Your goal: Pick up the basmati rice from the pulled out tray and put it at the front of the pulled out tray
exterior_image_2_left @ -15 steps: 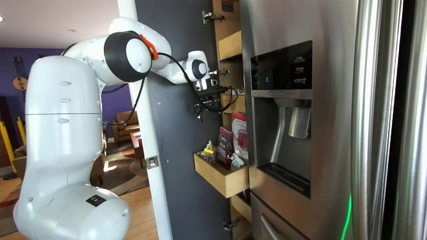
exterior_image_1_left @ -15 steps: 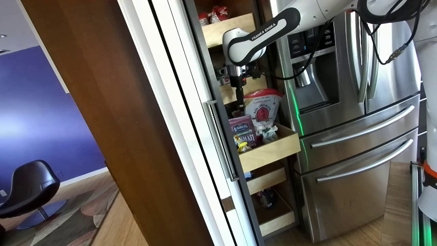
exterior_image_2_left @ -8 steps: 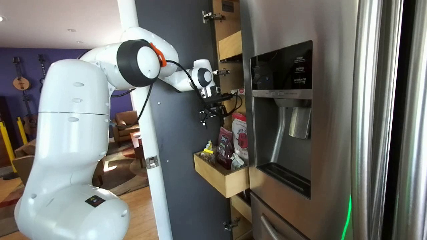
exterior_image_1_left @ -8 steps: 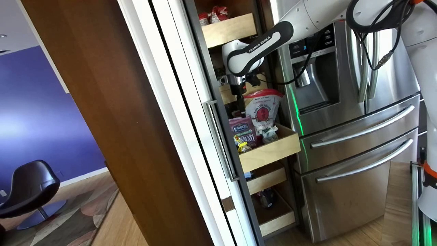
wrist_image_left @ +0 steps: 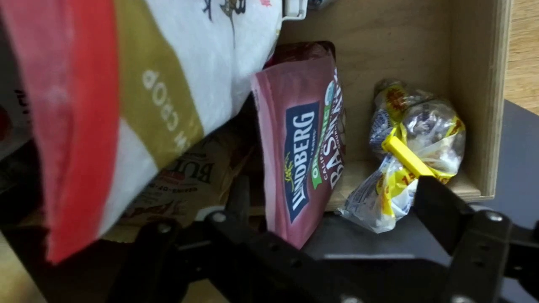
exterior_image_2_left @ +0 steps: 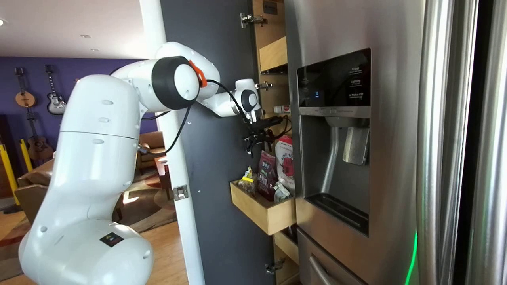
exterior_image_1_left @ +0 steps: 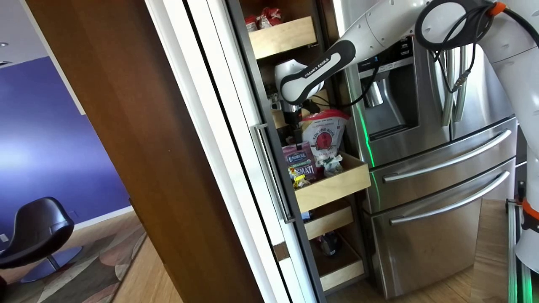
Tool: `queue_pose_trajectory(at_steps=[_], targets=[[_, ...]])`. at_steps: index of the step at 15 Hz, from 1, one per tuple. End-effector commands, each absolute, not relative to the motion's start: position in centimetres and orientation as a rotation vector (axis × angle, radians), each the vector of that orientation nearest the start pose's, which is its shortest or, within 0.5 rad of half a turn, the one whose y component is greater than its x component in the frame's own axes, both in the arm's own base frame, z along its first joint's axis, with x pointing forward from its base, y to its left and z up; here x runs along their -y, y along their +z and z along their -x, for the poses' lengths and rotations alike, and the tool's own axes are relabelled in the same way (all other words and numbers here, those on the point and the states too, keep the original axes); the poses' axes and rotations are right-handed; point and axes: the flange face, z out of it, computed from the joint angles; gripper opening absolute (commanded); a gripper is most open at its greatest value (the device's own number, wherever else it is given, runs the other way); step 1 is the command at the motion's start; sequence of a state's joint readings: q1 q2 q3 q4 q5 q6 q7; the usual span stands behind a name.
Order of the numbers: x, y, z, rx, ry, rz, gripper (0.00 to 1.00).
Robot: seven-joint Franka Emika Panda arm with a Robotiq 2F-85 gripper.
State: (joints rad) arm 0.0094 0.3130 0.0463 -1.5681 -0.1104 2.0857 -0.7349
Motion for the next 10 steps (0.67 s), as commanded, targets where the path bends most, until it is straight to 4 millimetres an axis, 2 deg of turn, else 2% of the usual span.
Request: queue_pose_trajectory(at_steps=[1,3,4,5,10], targets=[[-2.2,47.5,-68.9,1.391,-0.324,3.004,1.00],[-2.2,46.9,-69.1,1.404,-0.321,2.988,1.00],[-2.2,46.7,-69.3,1.395,-0.325,2.998,0.89],[-2.3,46.4,-69.5,1.392,-0.322,3.001,0.74],[-2.4,46.2,-69.6,1.353,-0.303,3.012,0.35]])
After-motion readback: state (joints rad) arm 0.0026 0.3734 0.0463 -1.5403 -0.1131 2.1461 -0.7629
